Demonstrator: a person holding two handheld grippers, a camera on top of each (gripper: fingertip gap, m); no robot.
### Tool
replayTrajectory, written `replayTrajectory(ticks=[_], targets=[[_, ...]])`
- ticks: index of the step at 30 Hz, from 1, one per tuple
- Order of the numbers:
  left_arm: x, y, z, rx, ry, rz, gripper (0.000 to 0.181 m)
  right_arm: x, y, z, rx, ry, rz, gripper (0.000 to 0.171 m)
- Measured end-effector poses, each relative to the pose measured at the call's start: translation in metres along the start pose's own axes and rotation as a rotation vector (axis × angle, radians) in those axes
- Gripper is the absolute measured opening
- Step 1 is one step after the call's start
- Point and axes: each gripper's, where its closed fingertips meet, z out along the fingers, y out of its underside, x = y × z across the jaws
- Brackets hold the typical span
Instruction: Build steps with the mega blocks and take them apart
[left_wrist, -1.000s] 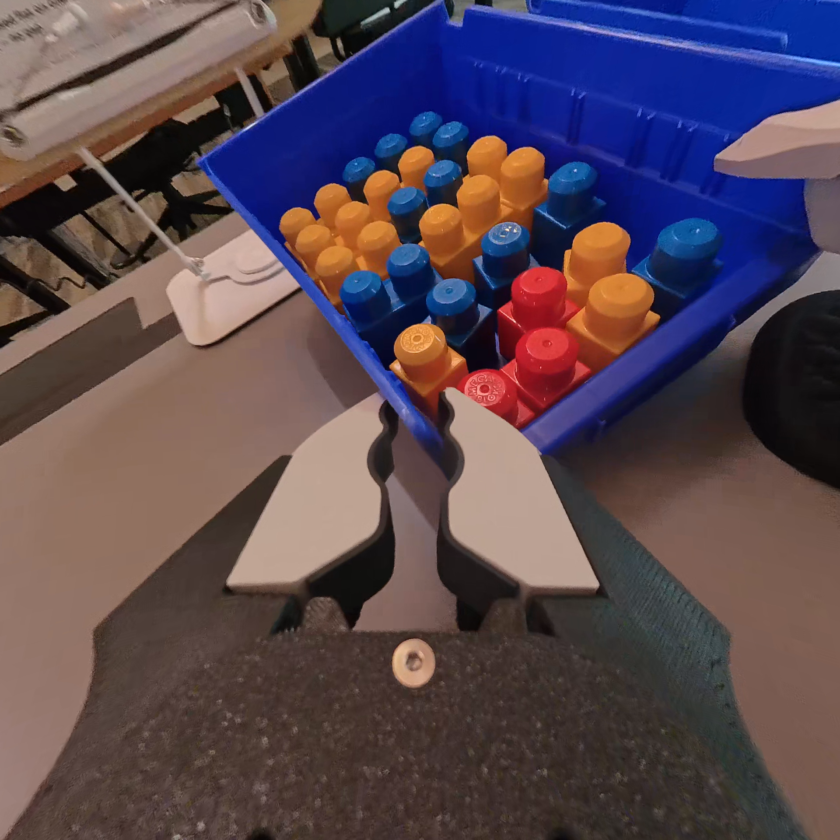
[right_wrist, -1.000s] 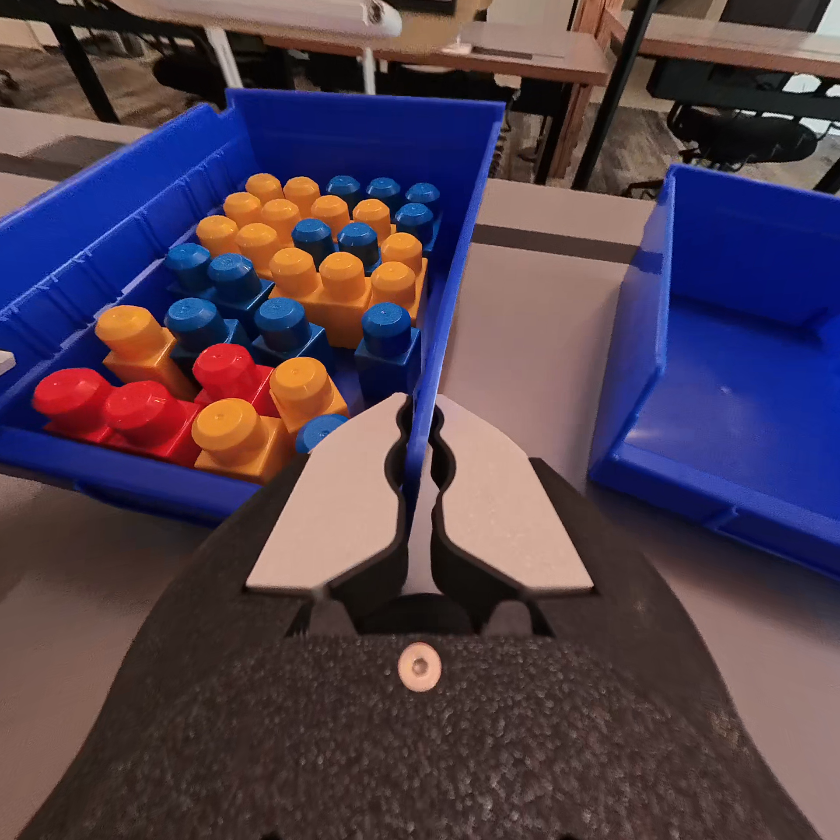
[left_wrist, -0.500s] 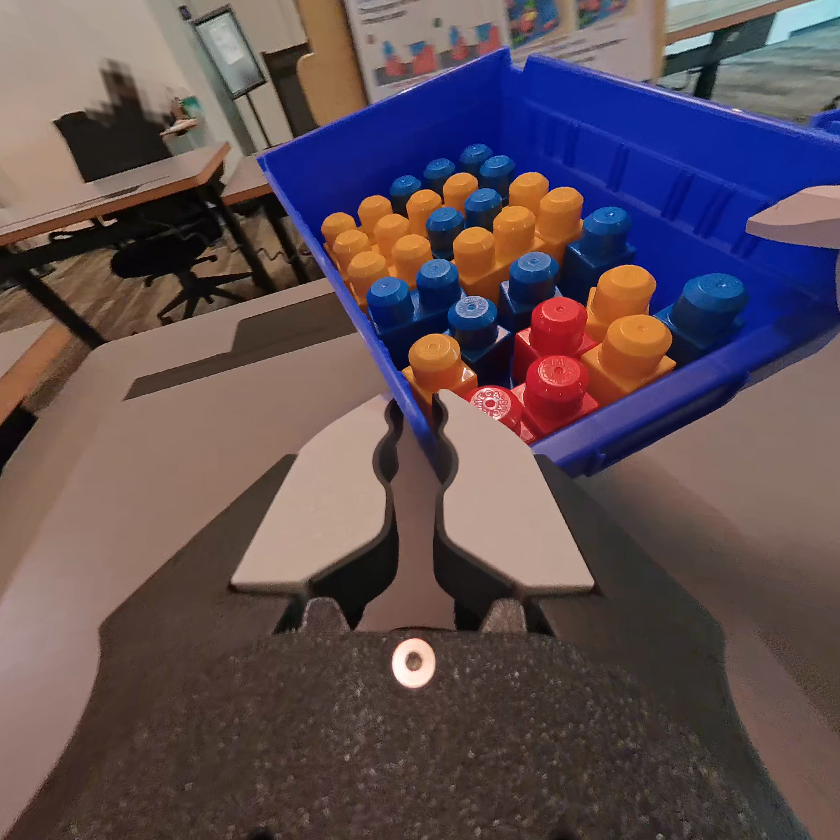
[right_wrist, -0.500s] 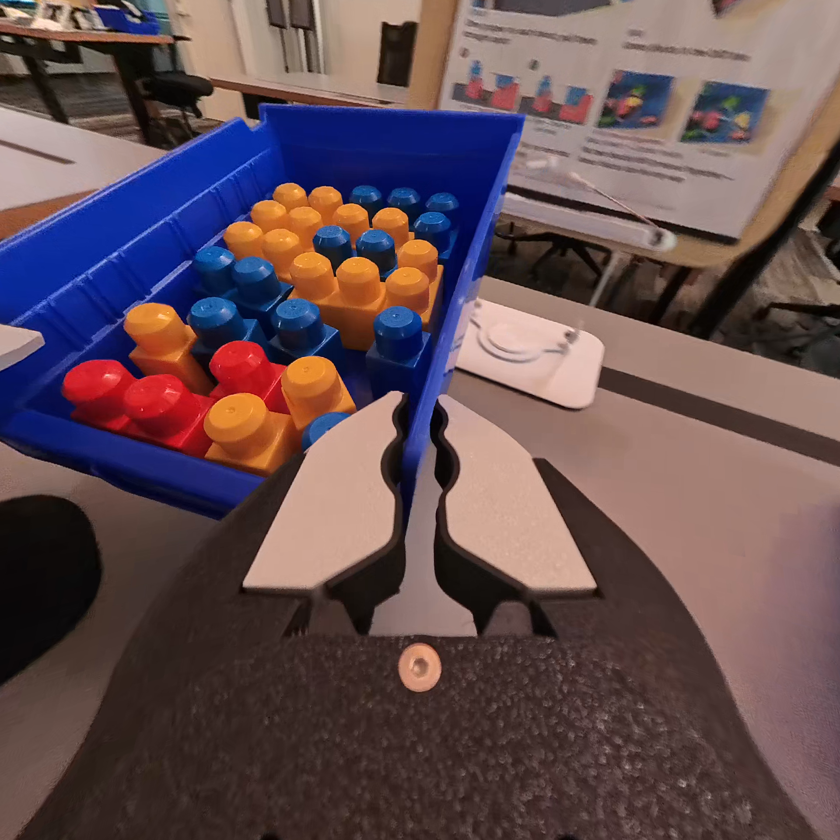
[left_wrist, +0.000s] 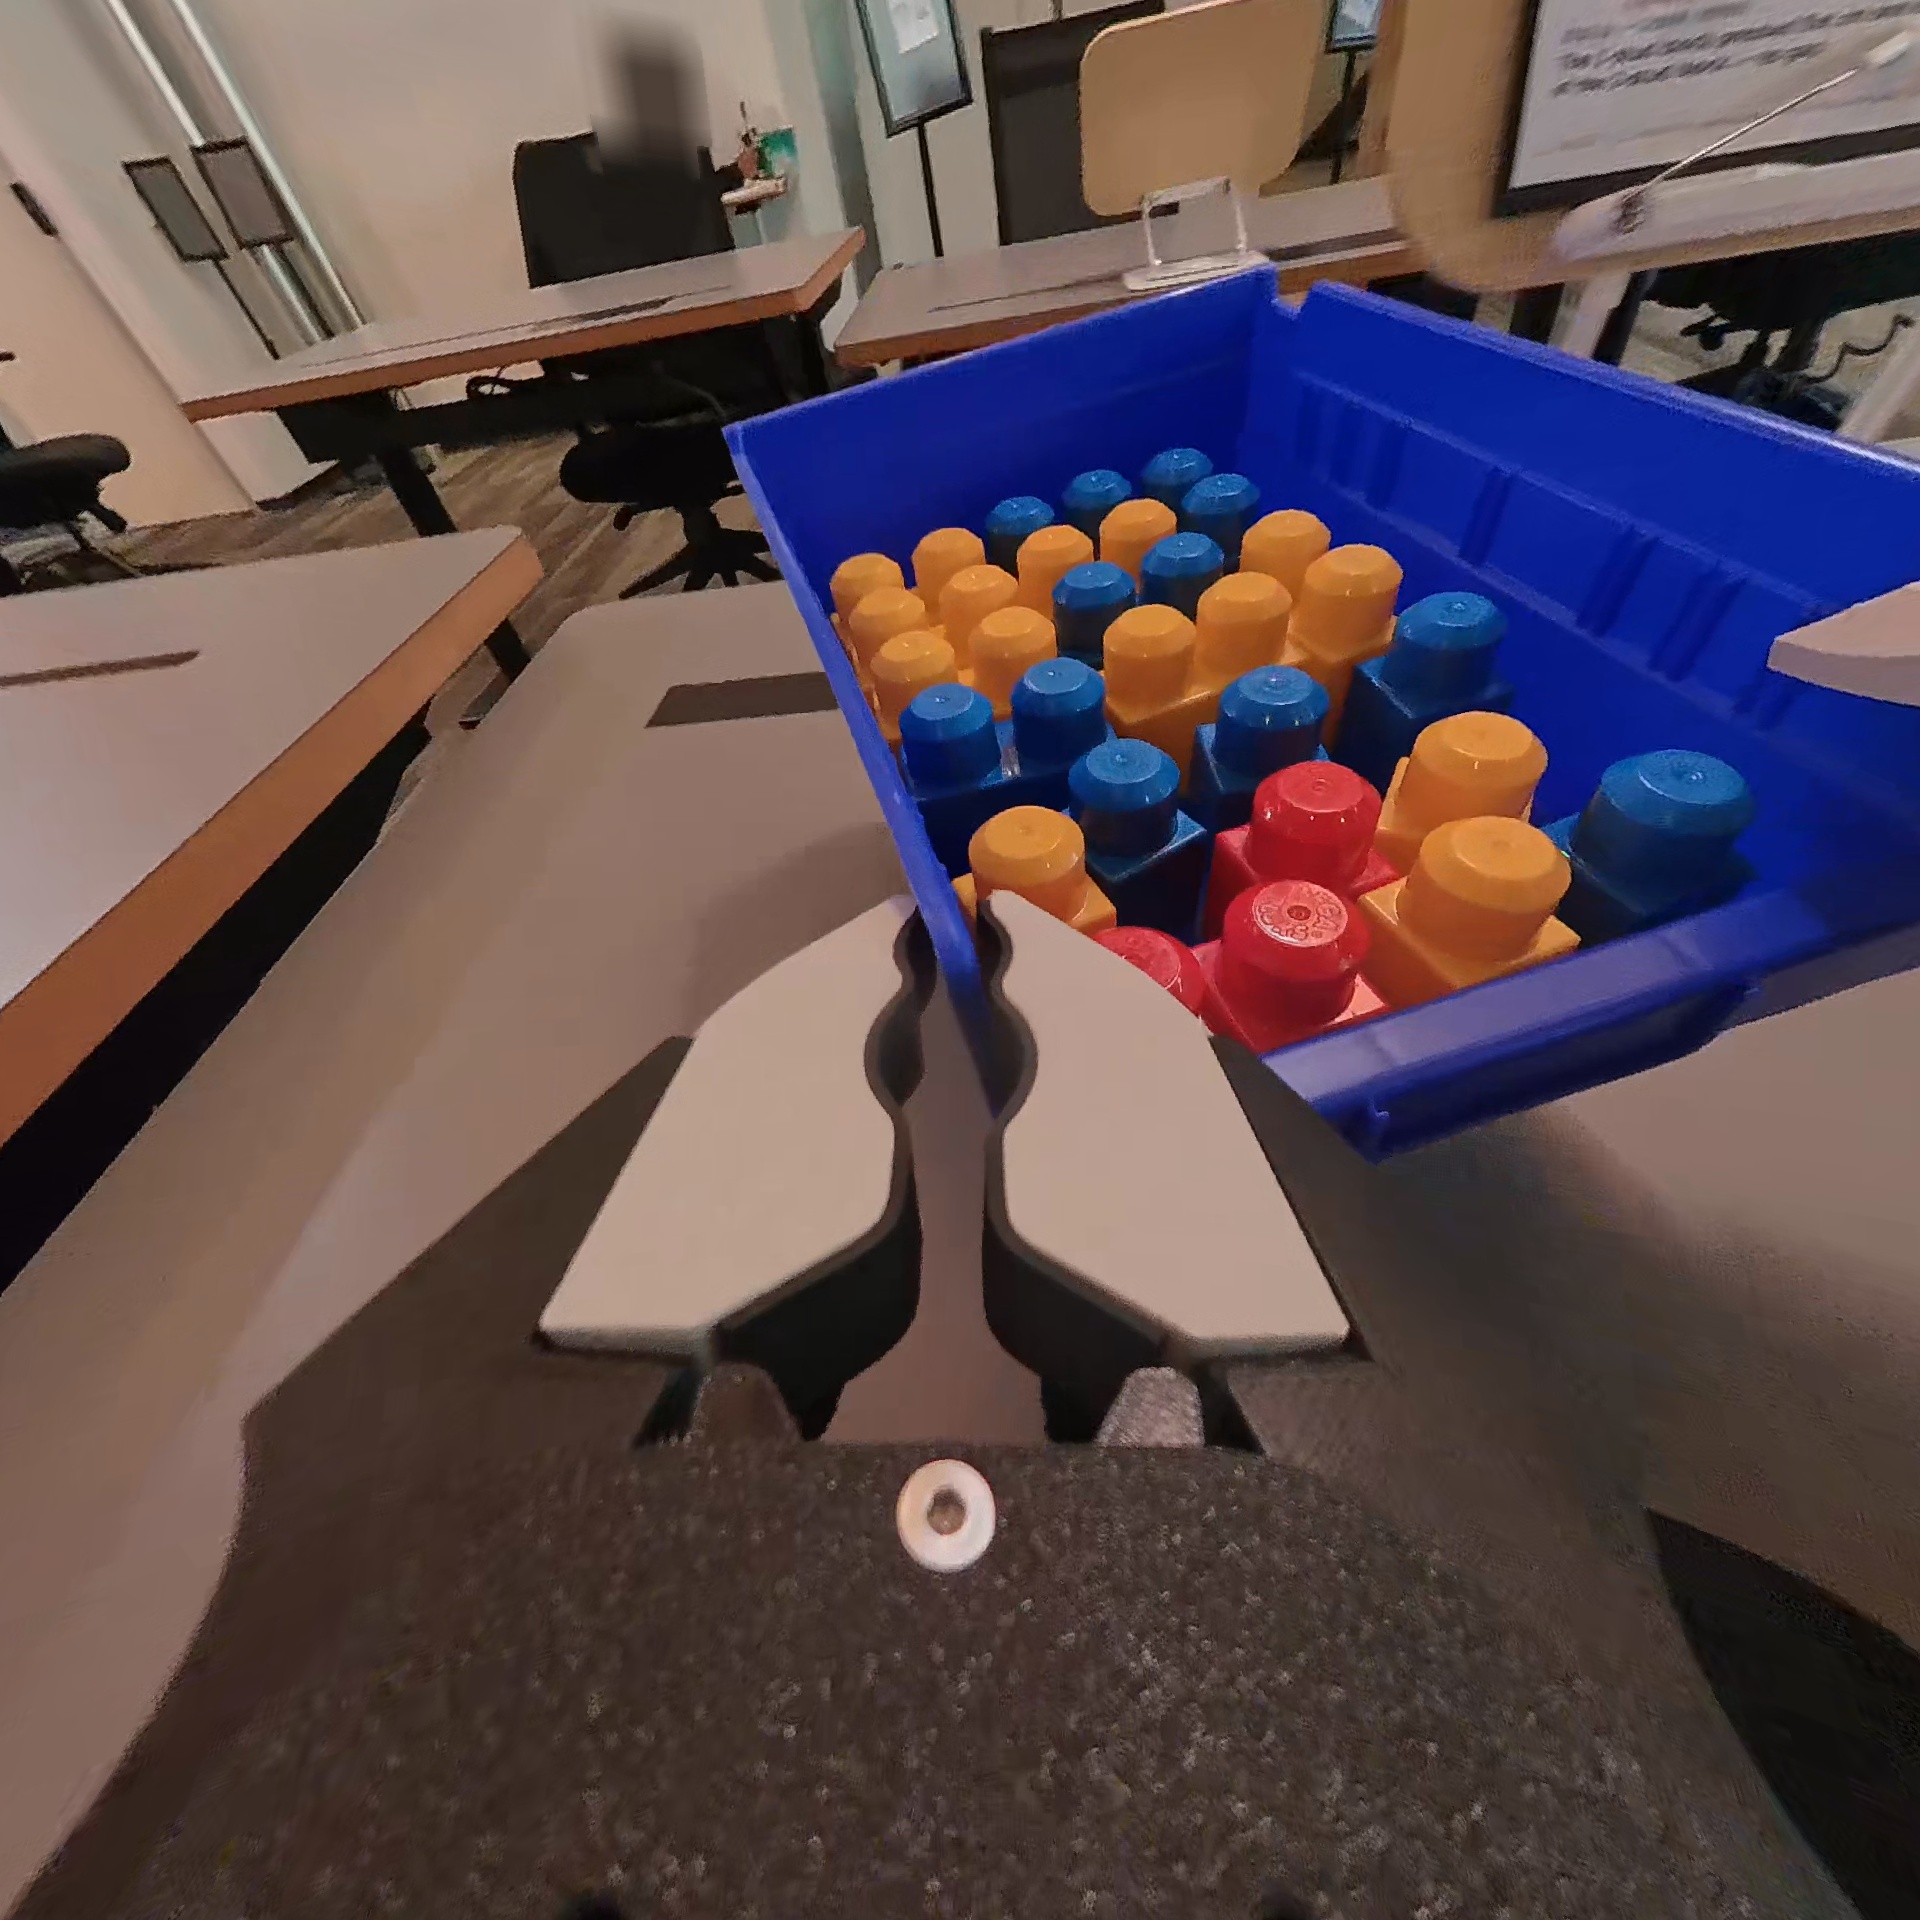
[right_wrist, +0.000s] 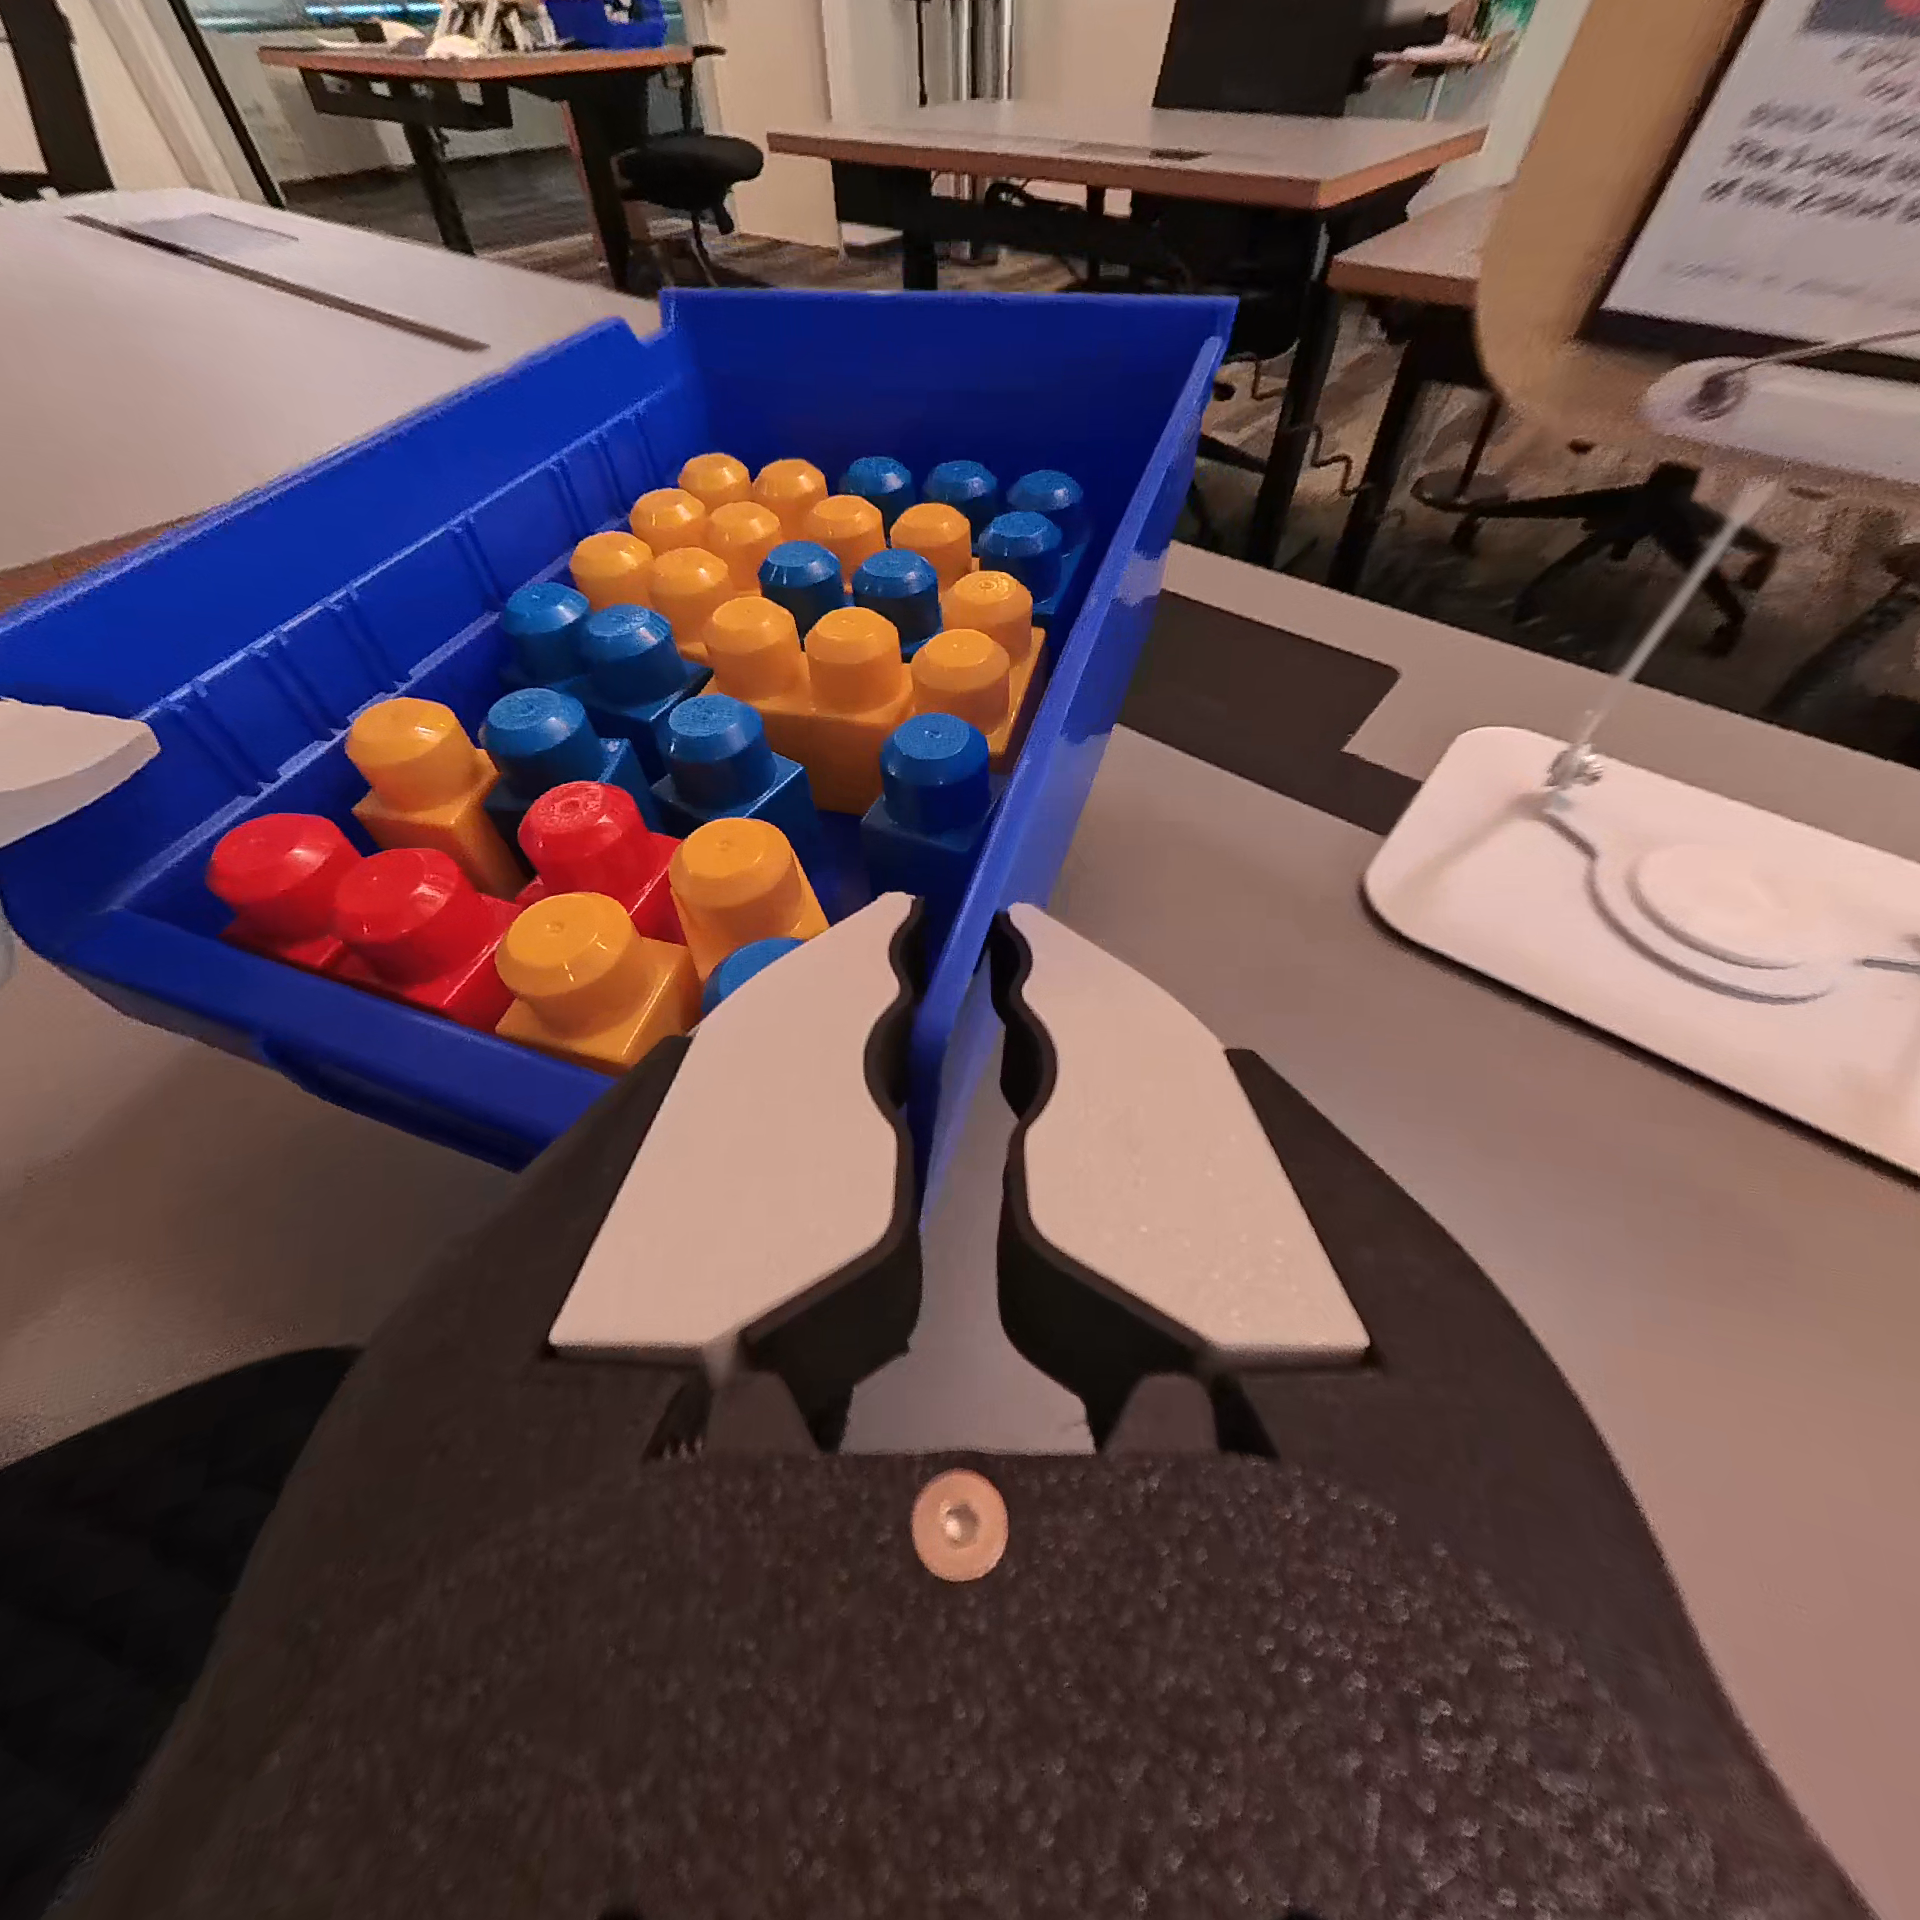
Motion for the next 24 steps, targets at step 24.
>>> replayTrajectory(ticks=[24], targets=[[-0.069, 0.059, 0.046, -0.099, -0.158, -0.167, 0.004, -0.035, 0.029, 0.069, -0.036, -0.161, -0.153, 0.025]])
